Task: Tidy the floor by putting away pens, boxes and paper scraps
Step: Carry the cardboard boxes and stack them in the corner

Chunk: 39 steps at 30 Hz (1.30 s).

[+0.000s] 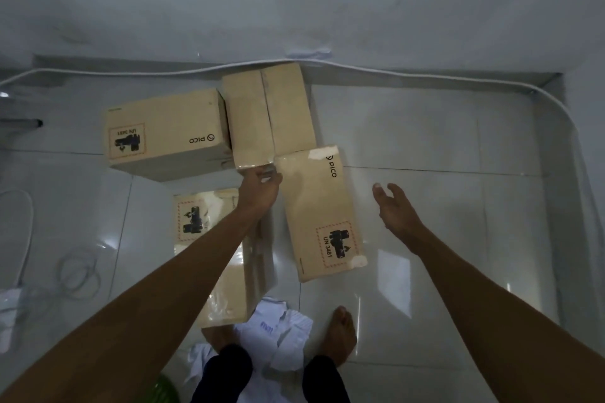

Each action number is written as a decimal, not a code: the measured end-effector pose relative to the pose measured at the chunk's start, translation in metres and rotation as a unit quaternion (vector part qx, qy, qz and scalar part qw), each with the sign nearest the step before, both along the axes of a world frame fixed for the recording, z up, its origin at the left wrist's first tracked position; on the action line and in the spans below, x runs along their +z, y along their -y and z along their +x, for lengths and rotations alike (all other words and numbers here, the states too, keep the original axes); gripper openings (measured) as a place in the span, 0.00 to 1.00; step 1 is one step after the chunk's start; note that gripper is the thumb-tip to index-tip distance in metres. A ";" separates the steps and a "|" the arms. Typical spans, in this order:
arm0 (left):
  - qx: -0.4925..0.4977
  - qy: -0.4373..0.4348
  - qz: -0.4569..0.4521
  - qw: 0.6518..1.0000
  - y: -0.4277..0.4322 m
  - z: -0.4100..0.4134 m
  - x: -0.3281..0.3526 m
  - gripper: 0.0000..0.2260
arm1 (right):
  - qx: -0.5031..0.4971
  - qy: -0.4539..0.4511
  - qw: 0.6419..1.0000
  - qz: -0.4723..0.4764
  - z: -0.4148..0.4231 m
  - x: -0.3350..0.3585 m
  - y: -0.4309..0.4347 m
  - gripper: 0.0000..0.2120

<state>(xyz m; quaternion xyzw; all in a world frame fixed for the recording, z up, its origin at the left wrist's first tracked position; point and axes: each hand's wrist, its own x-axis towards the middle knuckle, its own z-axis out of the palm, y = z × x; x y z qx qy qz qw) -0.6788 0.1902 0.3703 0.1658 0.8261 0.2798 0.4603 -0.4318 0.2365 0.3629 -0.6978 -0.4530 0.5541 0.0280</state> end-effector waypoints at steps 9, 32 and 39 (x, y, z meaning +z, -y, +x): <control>-0.020 0.047 -0.019 0.999 -0.003 0.015 -0.087 0.24 | 0.034 0.008 0.999 0.003 -0.025 -0.081 -0.003 0.34; 0.067 0.281 0.037 0.957 -0.008 0.025 -0.109 0.24 | 0.212 0.206 0.952 0.076 -0.086 -0.122 0.015 0.76; 0.087 0.318 0.020 0.944 -0.004 0.030 -0.122 0.27 | 0.174 0.192 0.966 0.015 -0.080 -0.122 -0.003 0.75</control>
